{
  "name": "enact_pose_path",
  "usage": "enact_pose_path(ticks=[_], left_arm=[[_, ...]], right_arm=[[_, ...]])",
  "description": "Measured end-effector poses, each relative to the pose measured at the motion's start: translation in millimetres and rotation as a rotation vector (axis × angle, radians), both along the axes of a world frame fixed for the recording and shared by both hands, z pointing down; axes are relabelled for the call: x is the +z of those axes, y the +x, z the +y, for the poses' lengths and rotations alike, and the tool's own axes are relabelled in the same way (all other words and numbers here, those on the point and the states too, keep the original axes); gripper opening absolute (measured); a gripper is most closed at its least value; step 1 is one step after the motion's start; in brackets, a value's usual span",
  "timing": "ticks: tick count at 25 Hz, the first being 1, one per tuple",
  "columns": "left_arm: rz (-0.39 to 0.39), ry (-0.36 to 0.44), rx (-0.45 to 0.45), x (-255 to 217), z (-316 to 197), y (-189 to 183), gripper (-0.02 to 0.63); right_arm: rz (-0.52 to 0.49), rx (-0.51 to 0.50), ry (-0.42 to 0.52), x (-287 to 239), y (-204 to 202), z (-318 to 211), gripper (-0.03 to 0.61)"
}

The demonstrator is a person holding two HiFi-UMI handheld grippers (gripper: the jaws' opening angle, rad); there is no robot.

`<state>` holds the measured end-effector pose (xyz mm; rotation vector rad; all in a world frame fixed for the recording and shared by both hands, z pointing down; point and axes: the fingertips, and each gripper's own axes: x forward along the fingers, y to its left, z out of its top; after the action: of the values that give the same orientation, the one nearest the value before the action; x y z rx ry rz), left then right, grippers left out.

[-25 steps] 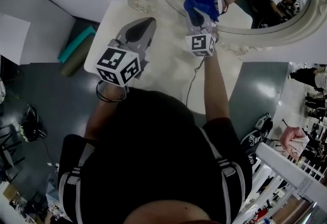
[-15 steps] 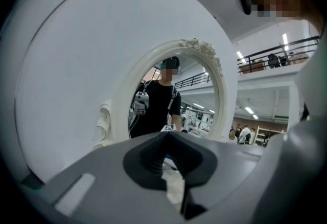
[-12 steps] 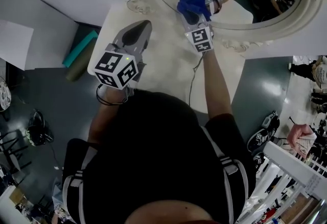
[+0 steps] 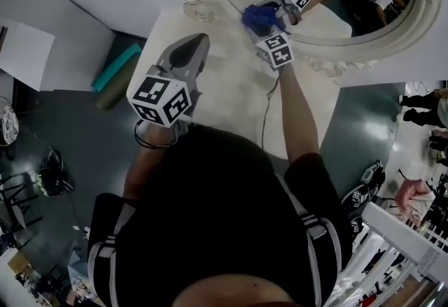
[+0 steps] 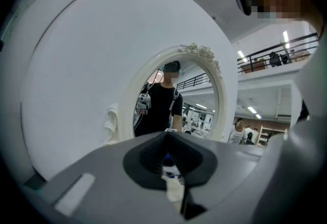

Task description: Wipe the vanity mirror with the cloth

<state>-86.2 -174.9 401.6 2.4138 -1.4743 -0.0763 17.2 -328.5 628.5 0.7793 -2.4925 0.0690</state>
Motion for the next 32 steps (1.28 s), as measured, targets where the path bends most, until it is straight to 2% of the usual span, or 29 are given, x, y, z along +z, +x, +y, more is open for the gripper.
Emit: enact_pose_path(ticks=[5,9,14,17,19,23,25,28,32], left_arm=[[0.007,-0.017,-0.026,4.6,7.1,-17.6,0.009],[0.019,-0.028,-0.019,9.7,12.0,-18.0,0.009],[0.026,-0.038,0.009,13.8,15.5,-14.1,0.009],[0.033,-0.058,0.023,22.5,15.8,-12.9,0.009],[0.037,-0.071,0.036,29.2,15.4,-10.7,0.009],[0.03,-0.095,0.075,41.6,14.5,-2.2,0.009],[0.026,-0.106,0.1,47.4,14.2,3.4,0.009],[0.022,-0.115,0.138,53.8,13.4,13.8,0.009],[-0.021,-0.114,0.194,63.5,14.0,29.7,0.009]], right_arm=[[-0.012,-0.042,-0.094,1.4,-4.1,2.7,0.049],[-0.044,-0.087,-0.188,5.9,-10.1,18.0,0.049],[-0.06,-0.134,-0.227,12.1,-21.6,58.3,0.049],[-0.09,-0.127,-0.24,12.4,-26.7,83.4,0.049],[-0.141,-0.082,-0.248,8.2,-27.2,98.3,0.049],[-0.31,0.087,-0.274,-10.6,-19.0,120.6,0.049],[-0.353,0.159,-0.267,-19.6,-13.0,130.6,0.049],[-0.379,0.253,-0.227,-35.3,-2.5,144.5,0.049],[-0.413,0.392,-0.109,-59.8,21.5,159.2,0.049]])
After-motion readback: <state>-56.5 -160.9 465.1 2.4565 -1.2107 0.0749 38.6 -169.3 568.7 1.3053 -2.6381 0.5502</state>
